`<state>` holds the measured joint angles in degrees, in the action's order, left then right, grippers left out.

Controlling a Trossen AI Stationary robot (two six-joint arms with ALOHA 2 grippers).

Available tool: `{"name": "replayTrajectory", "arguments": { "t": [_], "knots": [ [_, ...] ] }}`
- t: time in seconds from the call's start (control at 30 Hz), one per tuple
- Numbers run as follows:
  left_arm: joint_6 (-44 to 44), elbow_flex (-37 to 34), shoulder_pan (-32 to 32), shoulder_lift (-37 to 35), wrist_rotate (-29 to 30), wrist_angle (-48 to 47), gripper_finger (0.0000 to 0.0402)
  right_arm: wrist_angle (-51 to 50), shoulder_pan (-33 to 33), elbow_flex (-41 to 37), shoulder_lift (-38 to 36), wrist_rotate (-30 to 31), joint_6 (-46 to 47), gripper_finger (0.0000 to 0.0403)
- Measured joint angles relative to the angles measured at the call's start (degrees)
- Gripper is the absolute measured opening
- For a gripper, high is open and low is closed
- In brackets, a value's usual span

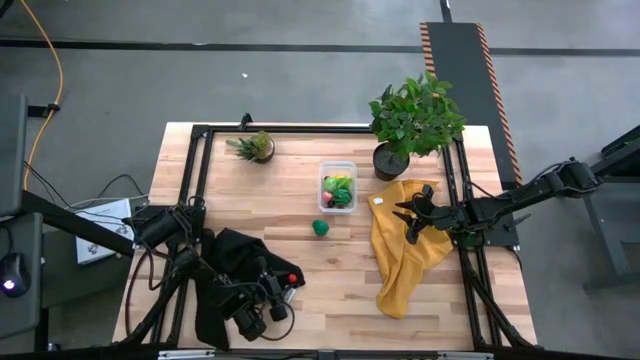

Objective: Pick and placing Produce into tupperware
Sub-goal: Put the red cherry into the transparent bin

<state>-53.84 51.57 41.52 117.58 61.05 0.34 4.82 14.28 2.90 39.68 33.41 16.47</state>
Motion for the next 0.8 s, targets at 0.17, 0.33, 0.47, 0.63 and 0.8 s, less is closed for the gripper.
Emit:
{"name": "replayTrajectory", "arguments": {
  "t": [0.17,0.33,0.47,0.63,0.8],
  "knots": [
    [0.03,0.00,0.00,0.00,-0.19,0.00,0.0161,0.00,-0.01,0.00,-0.01,0.00,0.00,0.0114],
    [0.03,0.00,0.00,0.00,-0.20,0.00,0.0161,0.00,-0.01,0.00,0.00,0.00,0.00,0.0114],
    [0.03,0.00,0.00,0.00,-0.21,-0.02,0.0160,0.00,0.00,-0.02,0.00,0.00,0.00,0.0114],
    [0.03,0.00,0.00,0.00,-0.29,-0.09,0.0138,0.00,-0.01,0.00,0.00,0.00,0.00,0.0114],
    [0.01,0.02,0.00,0.00,-0.87,-0.09,0.0108,0.00,0.00,0.00,0.00,0.00,0.00,0.0114]
  ]
}}
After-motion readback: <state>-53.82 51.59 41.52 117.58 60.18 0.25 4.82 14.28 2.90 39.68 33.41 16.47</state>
